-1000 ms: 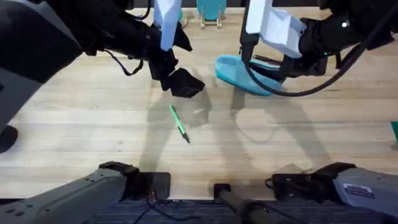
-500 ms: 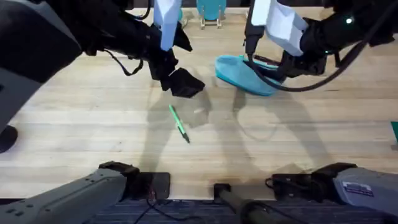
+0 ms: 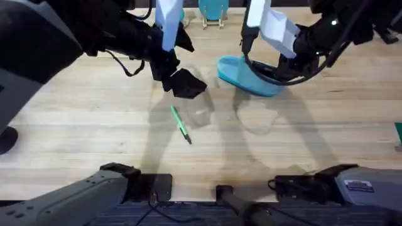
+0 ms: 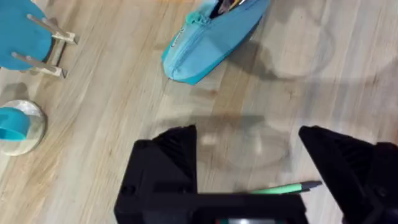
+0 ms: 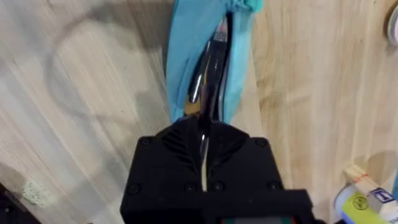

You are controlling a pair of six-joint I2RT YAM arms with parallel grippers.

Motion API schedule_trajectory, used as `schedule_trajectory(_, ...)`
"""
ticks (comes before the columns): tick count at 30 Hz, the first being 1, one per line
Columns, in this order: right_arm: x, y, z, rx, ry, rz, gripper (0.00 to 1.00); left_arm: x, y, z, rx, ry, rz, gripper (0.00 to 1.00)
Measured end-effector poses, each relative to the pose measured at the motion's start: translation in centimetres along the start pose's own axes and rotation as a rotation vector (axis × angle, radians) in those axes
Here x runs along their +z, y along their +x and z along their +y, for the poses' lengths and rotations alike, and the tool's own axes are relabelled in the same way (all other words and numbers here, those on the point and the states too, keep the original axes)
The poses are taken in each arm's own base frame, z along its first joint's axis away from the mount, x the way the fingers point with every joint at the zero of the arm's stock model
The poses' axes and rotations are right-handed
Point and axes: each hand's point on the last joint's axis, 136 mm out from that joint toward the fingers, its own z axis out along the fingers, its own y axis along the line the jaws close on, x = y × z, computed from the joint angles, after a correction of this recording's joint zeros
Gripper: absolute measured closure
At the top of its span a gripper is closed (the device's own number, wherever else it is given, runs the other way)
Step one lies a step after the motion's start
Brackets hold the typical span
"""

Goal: Unzip the bag, pick up the pens from the table one at a time and place them inside, then zip the bag closed.

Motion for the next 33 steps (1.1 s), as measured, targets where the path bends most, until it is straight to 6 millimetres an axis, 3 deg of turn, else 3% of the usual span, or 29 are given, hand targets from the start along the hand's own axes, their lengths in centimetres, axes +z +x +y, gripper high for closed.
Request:
schedule_trajectory(10, 0.1, 1.4, -0.6, 0.076, -0.020, -0.026, 0.968, 0.0, 0.0, 0.0, 0.000, 0.000, 0.000, 0.007)
schedule_trajectory(21, 1.9, 2.3, 1.8, 0.051, -0.096, 0.002, 0.969, 0.0, 0.0, 0.0, 0.000, 0.000, 0.000, 0.008)
schedule_trajectory(33, 2.7, 2.2, 1.1, 0.046, -0.057, -0.010, 0.968, 0.0, 0.0, 0.0, 0.000, 0.000, 0.000, 0.008)
